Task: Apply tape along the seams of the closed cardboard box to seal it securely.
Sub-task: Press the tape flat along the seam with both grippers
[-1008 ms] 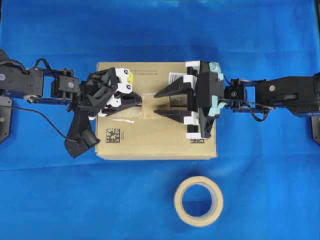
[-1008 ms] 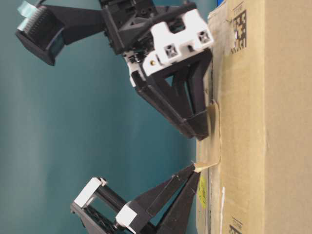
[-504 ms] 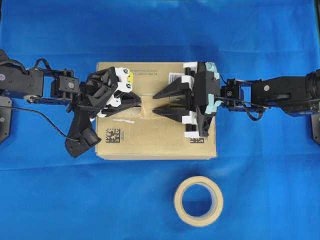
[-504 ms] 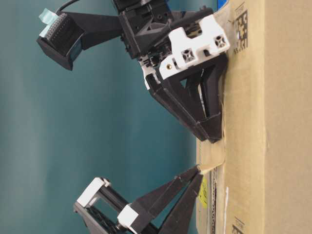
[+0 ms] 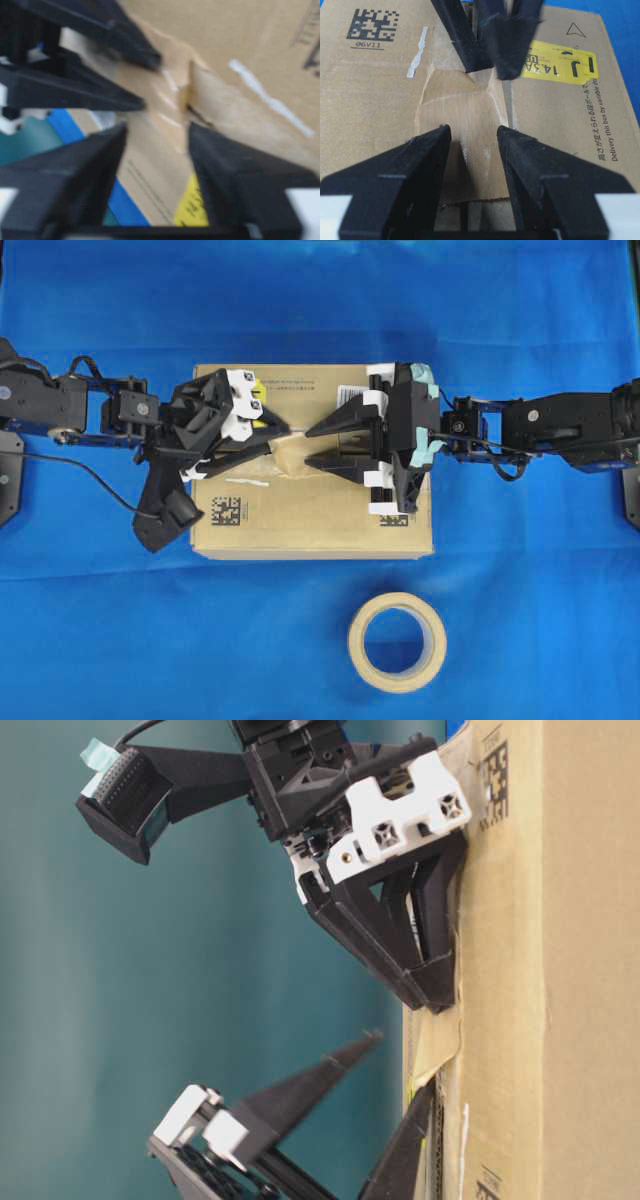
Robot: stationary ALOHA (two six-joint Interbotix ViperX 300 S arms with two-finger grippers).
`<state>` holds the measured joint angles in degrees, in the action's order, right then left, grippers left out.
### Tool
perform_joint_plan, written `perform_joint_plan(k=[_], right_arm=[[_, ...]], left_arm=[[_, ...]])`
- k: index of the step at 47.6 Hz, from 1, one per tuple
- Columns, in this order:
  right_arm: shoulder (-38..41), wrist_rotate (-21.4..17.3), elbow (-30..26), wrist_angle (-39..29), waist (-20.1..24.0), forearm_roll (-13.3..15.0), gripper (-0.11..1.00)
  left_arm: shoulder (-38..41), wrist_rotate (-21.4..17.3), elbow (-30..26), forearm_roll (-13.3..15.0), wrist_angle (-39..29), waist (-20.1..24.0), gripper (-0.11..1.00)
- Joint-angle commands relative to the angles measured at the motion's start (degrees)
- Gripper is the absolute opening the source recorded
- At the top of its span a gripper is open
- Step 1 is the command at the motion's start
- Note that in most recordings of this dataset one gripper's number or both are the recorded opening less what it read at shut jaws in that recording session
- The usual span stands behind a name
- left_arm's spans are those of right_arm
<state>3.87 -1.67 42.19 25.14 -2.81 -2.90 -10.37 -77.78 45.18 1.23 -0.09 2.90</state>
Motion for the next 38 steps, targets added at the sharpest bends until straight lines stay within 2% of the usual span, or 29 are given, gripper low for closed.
perform_joint_plan(k=[1,4,9,23,38], right_arm=[[-0.5,0.1,-1.0,0.2,-0.5,-0.1,0.47],[-0.5,0.1,-1.0,0.1,-0.5,-0.1,0.47],[-0.5,0.1,-1.0,0.1,-0.5,-0.2,0.47],[-0.8,0.1,-0.5,0.0,-0.5,-0.1,0.47],[-1.0,0.1,-0.3,0.0,-0.5,0.0,0.47]], left_arm=[[-0.6,0.0,-1.1,0.1,0.0,0.7,0.58],[-0.5,-0.1,-1.1,0.1,0.0,0.7,0.62],[-0.4,-0.3,-1.6,0.1,-0.8,0.7,0.60],[-0.4,-0.4,-3.8,-0.2,-9.6,0.7,0.60],[-0.5,-0.3,-4.3,-0.2,-10.9,0.7,0.60]])
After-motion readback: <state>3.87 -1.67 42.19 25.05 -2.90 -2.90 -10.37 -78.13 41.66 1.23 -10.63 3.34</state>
